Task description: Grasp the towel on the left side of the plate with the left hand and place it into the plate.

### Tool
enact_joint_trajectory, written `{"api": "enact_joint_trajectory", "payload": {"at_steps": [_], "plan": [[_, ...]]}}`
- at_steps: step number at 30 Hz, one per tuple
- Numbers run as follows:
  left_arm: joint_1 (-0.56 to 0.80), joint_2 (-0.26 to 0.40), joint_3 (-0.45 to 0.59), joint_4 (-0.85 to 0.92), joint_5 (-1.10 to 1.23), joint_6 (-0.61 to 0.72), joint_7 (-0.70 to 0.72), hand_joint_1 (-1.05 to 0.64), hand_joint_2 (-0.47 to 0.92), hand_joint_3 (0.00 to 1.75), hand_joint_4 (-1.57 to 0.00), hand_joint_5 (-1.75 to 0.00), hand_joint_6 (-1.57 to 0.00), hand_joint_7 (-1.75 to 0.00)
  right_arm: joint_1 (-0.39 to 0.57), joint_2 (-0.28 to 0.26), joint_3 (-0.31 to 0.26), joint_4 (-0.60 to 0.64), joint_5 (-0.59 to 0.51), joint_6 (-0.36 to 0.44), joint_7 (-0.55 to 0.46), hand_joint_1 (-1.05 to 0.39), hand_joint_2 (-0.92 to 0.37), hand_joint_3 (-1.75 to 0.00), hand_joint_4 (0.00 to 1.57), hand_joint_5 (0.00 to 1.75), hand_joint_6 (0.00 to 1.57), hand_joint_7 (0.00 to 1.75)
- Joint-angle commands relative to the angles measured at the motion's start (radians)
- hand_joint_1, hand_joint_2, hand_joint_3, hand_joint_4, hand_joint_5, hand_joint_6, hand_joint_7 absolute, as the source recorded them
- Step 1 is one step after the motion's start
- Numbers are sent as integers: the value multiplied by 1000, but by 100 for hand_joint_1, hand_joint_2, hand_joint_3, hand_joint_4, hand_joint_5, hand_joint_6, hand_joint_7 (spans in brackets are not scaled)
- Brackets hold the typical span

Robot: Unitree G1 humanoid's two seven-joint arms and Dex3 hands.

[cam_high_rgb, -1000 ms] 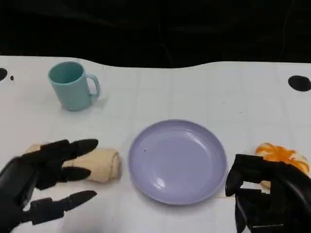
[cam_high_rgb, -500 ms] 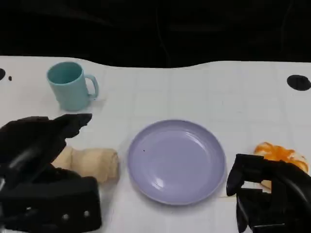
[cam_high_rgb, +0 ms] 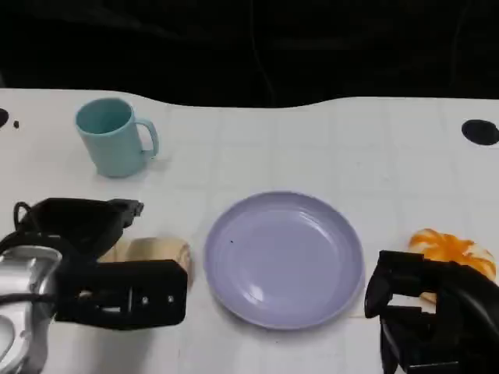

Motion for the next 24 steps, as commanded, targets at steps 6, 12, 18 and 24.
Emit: {"api": "enact_joint_trajectory", "payload": {"at_steps": [6, 12, 18, 24], "plan": [[-78, -75, -57, 315, -31, -43, 69, -57, 92, 3, -40, -6, -32, -2, 1, -12, 5, -13, -10, -2, -7, 8, -48, -144, 82, 175, 67, 163], [-77, -85, -60, 400, -76, -107, 143, -39, 92, 18, -53, -10, -47, -6, 0, -17, 7, -17, -14, -3, -6, 8, -47, -144, 81, 175, 67, 163], [-57, -77, -42, 437, -92, -194, 344, -30, 92, 10, -80, -119, -114, -10, -2, -20, 11, -20, -18, 2, -6, 8, -48, -144, 81, 175, 66, 163], [-48, -67, -33, 423, -75, -213, 452, -30, 92, 29, -77, -174, -53, -162, -2, -17, 11, -17, -18, -2, -5, 9, -48, -144, 81, 175, 66, 163]]}}
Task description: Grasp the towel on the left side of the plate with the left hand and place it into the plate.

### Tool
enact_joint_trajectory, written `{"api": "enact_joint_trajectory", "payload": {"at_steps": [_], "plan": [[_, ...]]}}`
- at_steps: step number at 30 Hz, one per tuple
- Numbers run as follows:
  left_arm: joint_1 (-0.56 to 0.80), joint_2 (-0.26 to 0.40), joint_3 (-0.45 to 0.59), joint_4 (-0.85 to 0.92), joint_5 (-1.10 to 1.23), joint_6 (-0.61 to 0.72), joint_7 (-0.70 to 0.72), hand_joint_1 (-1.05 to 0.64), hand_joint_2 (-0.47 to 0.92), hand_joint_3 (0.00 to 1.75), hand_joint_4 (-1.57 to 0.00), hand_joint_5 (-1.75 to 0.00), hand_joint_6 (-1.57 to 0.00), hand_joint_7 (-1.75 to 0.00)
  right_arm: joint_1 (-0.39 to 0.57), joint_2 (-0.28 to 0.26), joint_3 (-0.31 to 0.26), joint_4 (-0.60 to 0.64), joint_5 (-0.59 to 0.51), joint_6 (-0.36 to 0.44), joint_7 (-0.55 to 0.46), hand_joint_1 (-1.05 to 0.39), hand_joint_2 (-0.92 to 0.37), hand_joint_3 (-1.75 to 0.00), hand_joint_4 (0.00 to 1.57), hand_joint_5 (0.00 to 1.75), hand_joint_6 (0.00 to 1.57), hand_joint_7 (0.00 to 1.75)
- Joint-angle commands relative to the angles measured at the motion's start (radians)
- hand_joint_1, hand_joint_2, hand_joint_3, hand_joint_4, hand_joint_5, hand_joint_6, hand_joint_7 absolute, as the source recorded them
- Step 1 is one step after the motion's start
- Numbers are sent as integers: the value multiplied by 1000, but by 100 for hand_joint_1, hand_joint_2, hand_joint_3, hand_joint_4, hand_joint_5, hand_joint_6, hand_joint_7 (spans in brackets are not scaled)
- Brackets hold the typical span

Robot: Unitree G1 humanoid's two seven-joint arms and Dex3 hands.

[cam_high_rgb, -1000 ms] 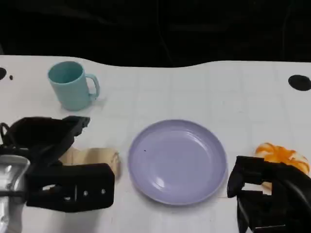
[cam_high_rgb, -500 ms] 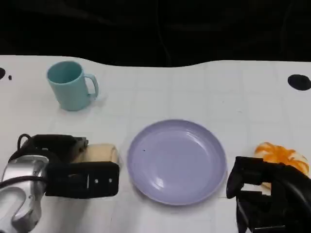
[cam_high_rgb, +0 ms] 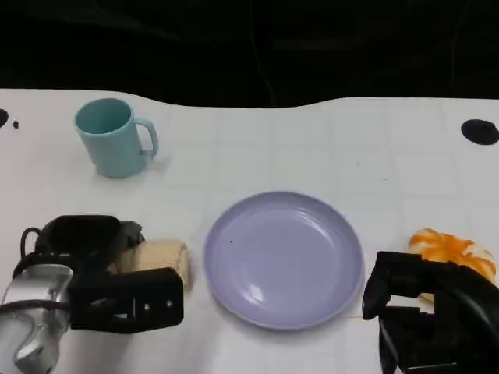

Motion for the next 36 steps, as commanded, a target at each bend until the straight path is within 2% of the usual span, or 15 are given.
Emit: {"api": "enact_joint_trajectory", "payload": {"at_steps": [1, 4, 5, 7, 8, 10, 11, 12, 14, 17, 22, 26, 36], "plan": [[24, 23, 13, -7, 3, -16, 72, -30, 92, 29, -76, -174, -52, -161, -2, -11, 0, -9, -7, -3, -2, 9, -48, -144, 81, 175, 66, 163], [41, 20, 37, -53, -11, -14, 97, -30, 92, 33, -76, -175, -51, -167, 0, -10, 1, -12, -7, 0, -4, 9, -48, -144, 81, 175, 66, 163], [50, 14, 49, -76, -13, -8, 116, -30, 92, 32, -77, -175, -54, -157, 1, -10, 1, -13, -9, -2, -4, 9, -48, -144, 81, 175, 66, 163], [68, 3, 67, -119, -11, 6, 142, -29, 91, 31, -81, -175, -55, -163, 2, -12, 2, -12, -10, -8, -1, 8, -47, -144, 81, 175, 66, 163], [77, -2, 76, -142, -11, 17, 149, -29, 89, 34, -83, -175, -57, -144, 2, -11, 0, -12, -8, -6, 0, 8, -47, -144, 82, 175, 66, 163], [87, -8, 91, -187, -13, 35, 145, -28, 86, 41, -85, -175, -58, -141, 1, -8, -2, -14, -5, 0, -2, 8, -47, -143, 82, 175, 66, 163], [91, -10, 100, -212, -18, 42, 139, -26, 79, 53, -85, -175, -55, -161, 1, -6, -2, -14, -4, 2, -3, 8, -47, -144, 82, 175, 66, 163], [94, -11, 107, -235, -21, 44, 136, -25, 75, 60, -85, -175, -55, -168, 1, -4, -3, -13, -4, 3, -4, 8, -47, -144, 82, 175, 66, 163], [98, -8, 118, -272, -35, 20, 140, -24, 66, 77, -86, -175, -58, -173, -1, -4, -4, -15, -3, 10, -7, 8, -47, -144, 82, 175, 66, 163], [92, -13, 118, -342, -45, 20, 105, -26, 61, 93, -88, -175, -62, -174, -5, -6, -3, -18, -3, 19, -10, 8, -47, -144, 82, 175, 67, 163], [65, -36, 88, -465, -26, 28, 33, -26, 55, 94, -89, -175, -61, -175, -4, -8, 3, -22, -8, 18, -10, 8, -48, -144, 82, 175, 67, 163], [30, -85, 58, -516, -4, 57, -20, -28, 53, 93, -88, -175, -59, -175, -1, -9, 3, -22, -8, 10, -6, 8, -48, -144, 82, 175, 66, 163], [-57, -220, -29, -482, 40, 134, -104, -27, 51, 90, -89, -175, -64, -175, 3, -2, 4, -26, -3, 15, -11, 7, -47, -144, 81, 175, 66, 162]]}}
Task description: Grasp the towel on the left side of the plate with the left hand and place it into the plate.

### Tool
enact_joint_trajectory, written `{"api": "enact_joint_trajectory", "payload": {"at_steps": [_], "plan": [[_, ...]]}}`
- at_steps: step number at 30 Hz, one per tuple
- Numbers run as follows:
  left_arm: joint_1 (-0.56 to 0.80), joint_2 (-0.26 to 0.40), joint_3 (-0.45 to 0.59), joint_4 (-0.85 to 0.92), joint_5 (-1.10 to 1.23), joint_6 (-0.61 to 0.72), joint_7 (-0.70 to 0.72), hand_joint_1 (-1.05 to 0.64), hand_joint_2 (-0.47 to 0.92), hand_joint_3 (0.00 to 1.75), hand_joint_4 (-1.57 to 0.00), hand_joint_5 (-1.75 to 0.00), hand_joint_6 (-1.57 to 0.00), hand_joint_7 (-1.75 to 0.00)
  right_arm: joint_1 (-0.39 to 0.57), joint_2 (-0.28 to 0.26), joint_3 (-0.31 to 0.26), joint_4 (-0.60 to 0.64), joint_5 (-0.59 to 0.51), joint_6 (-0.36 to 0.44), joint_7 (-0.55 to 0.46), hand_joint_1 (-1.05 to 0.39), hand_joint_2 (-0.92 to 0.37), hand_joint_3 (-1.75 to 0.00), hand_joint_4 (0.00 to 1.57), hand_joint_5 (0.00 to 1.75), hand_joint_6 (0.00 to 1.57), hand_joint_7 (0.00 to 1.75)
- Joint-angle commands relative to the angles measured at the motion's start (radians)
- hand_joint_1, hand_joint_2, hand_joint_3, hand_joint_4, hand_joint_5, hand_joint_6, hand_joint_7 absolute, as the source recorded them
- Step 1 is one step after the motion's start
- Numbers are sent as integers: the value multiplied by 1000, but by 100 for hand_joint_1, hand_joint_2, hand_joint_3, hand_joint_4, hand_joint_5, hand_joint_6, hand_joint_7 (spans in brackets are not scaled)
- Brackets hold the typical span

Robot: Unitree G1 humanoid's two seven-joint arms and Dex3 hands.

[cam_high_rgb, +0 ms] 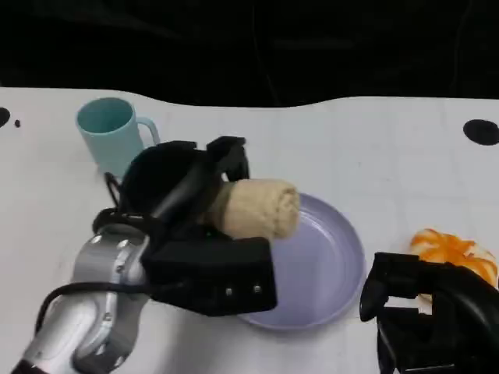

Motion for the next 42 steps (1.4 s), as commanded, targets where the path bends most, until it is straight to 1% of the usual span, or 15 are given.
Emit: {"api": "enact_joint_trajectory", "payload": {"at_steps": [1, 2, 7, 8, 11, 12, 13, 15, 16, 18, 19, 21, 25, 31, 42], "plan": [[-37, -41, -26, 23, 17, 42, -37, -26, 51, 90, -89, -175, -64, -175, 3, -3, -4, -10, 1, 2, -5, 7, -46, -144, 81, 175, 66, 162], [-41, -49, -32, 29, 17, 49, -46, -26, 51, 90, -88, -175, -64, -175, 3, -4, -3, -11, -1, 2, -6, 6, -46, -144, 81, 175, 66, 162], [-52, -69, -57, 67, 20, 60, -65, -27, 64, 66, -86, -175, -64, -168, 0, -5, 0, -17, -1, 15, -14, 6, -46, -144, 81, 175, 66, 162], [-54, -72, -61, 72, 19, 65, -75, -27, 66, 62, -86, -175, -66, -160, -1, -6, 2, -18, -2, 17, -15, 6, -46, -144, 81, 175, 66, 161], [-54, -82, -60, 84, -1, 69, -101, -28, 80, 40, -77, -171, -82, -94, -4, -4, 1, -20, 1, 30, -20, 6, -46, -144, 81, 175, 66, 161], [-54, -85, -54, 85, -18, 67, -115, -29, 87, 29, -72, -161, -87, -69, -4, -4, 1, -20, 2, 30, -20, 6, -46, -144, 81, 175, 66, 161], [-54, -84, -50, 85, -35, 67, -134, -29, 89, 25, -67, -153, -86, -57, -5, -4, 1, -20, 2, 31, -20, 6, -46, -144, 81, 175, 66, 161], [-57, -72, -53, 77, -49, 72, -176, -34, 91, 22, -57, -133, -76, -34, -5, -2, 1, -19, 3, 29, -20, 7, -46, -144, 81, 175, 66, 161], [-58, -66, -57, 73, -47, 74, -190, -42, 92, 22, -52, -101, -66, -19, -5, -1, 1, -19, 3, 29, -20, 7, -46, -144, 81, 175, 67, 161], [-58, -55, -61, 63, -42, 77, -216, -51, 92, 22, -49, -72, -58, -7, -5, -2, 1, -18, 3, 27, -18, 6, -46, -143, 81, 175, 67, 161], [-58, -49, -61, 59, -42, 76, -229, -62, 92, 22, -39, -55, -45, -3, -5, -3, 0, -17, 3, 25, -17, 7, -46, -143, 81, 175, 67, 161], [-58, -41, -61, 53, -43, 73, -246, -72, 92, 22, -29, -42, -32, -1, -4, -4, 1, -15, 2, 19, -15, 7, -46, -143, 81, 175, 67, 161], [-56, -28, -60, 36, -40, 69, -258, -79, 92, 23, -22, -37, -22, 0, -4, -6, 2, -12, -2, 10, -12, 7, -46, -143, 81, 175, 67, 161], [-36, -1, -42, 2, -56, 47, -258, -82, 92, 22, -24, -40, -23, -1, -6, -4, 0, -18, -1, 21, -18, 7, -47, -144, 80, 175, 67, 161], [35, 106, 35, -169, -78, 34, -300, -84, 92, 25, -23, -46, -26, -2, -9, 4, -11, -4, 7, 12, -11, 8, -47, -143, 81, 175, 68, 161]]}}
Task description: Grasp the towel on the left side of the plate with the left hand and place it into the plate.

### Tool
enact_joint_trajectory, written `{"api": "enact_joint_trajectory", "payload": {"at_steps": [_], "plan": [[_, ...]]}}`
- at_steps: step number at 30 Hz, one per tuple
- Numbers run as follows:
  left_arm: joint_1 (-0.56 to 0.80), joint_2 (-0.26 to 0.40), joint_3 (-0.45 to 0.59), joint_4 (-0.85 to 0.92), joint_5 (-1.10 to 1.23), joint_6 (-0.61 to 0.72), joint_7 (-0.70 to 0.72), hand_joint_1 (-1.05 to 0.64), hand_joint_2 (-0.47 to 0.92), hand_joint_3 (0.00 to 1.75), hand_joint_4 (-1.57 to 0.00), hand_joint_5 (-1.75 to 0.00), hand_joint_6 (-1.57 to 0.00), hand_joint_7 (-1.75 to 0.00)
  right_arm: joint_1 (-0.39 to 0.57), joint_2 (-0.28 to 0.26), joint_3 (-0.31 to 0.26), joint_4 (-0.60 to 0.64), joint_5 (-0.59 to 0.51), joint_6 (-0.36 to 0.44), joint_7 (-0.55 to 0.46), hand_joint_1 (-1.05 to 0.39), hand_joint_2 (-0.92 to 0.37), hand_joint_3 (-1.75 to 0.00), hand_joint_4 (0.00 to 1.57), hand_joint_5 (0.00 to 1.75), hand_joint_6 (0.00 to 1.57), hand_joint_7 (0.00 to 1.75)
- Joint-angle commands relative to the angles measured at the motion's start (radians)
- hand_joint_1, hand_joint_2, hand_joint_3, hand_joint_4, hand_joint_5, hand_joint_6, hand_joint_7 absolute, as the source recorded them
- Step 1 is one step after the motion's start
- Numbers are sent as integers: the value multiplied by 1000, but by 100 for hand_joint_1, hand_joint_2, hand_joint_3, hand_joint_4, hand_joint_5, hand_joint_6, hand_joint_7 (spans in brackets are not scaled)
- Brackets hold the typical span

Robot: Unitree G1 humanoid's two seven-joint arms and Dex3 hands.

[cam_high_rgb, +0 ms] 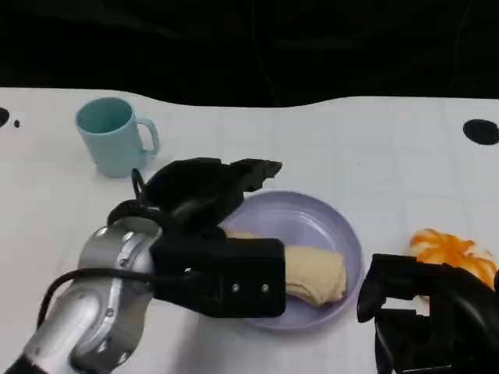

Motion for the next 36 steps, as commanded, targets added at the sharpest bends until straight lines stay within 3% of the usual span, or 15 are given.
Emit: {"api": "enact_joint_trajectory", "payload": {"at_steps": [1, 9, 14, 18, 21, 23, 24, 25, 26, 29, 32, 36], "plan": [[38, 62, 55, -83, -17, -2, -40, -83, 92, 25, -24, -47, -27, -3, -5, -2, -16, 3, 4, -9, 3, 8, -47, -143, 81, 175, 68, 161], [152, 143, 186, -202, -108, -45, -50, -77, 92, 22, -29, -46, -32, -4, -7, -3, -10, 1, 0, -7, 2, 7, -46, -143, 82, 175, 68, 161], [259, 149, 283, -267, -189, -73, -28, -73, 92, 20, -44, -44, -40, -4, -5, -5, -6, -5, 0, -6, 3, 7, -46, -144, 82, 175, 68, 161], [354, 75, 394, -284, -385, -122, 21, -55, 92, 14, -74, -43, -65, -8, -7, -1, -3, -9, -1, -1, -3, 6, -46, -144, 82, 175, 68, 161], [416, -4, 476, -293, -588, -125, 27, -31, 92, 12, -88, -48, -85, -15, -11, -1, 1, -8, -1, 0, -4, 6, -46, -144, 82, 175, 67, 161], [460, -54, 519, -314, -706, -100, 33, -18, 90, 23, -90, -75, -105, -15, -15, 0, 4, -8, -1, 3, -5, 7, -46, -144, 82, 175, 67, 161], [486, -77, 537, -327, -761, -92, 34, -15, 84, 40, -90, -87, -111, -16, -17, 0, 5, -8, -1, 5, -6, 7, -46, -144, 82, 175, 67, 161], [506, -91, 549, -337, -800, -85, 35, -14, 74, 62, -92, -99, -116, -22, -18, 1, 6, -8, -1, 7, -8, 7, -46, -144, 82, 175, 67, 161], [522, -98, 557, -344, -828, -83, 36, -14, 65, 82, -94, -110, -116, -38, -19, 1, 6, -8, -1, 9, -9, 7, -46, -144, 82, 175, 67, 161], [582, -149, 585, -407, -939, 14, 70, -16, 56, 104, -96, -131, -103, -91, -21, 1, 6, -8, 0, 10, -11, 7, -46, -144, 82, 175, 67, 161], [654, -191, 614, -499, -1113, 169, 101, -17, 53, 113, -94, -145, -94, -119, -22, -2, 4, -3, 2, 4, -6, 8, -46, -145, 82, 175, 68, 162], [726, -214, 649, -568, -1287, 294, 140, -18, 59, 109, -89, -157, -83, -139, -25, -6, -3, -1, 4, 5, -2, 8, -46, -145, 82, 175, 68, 162]]}}
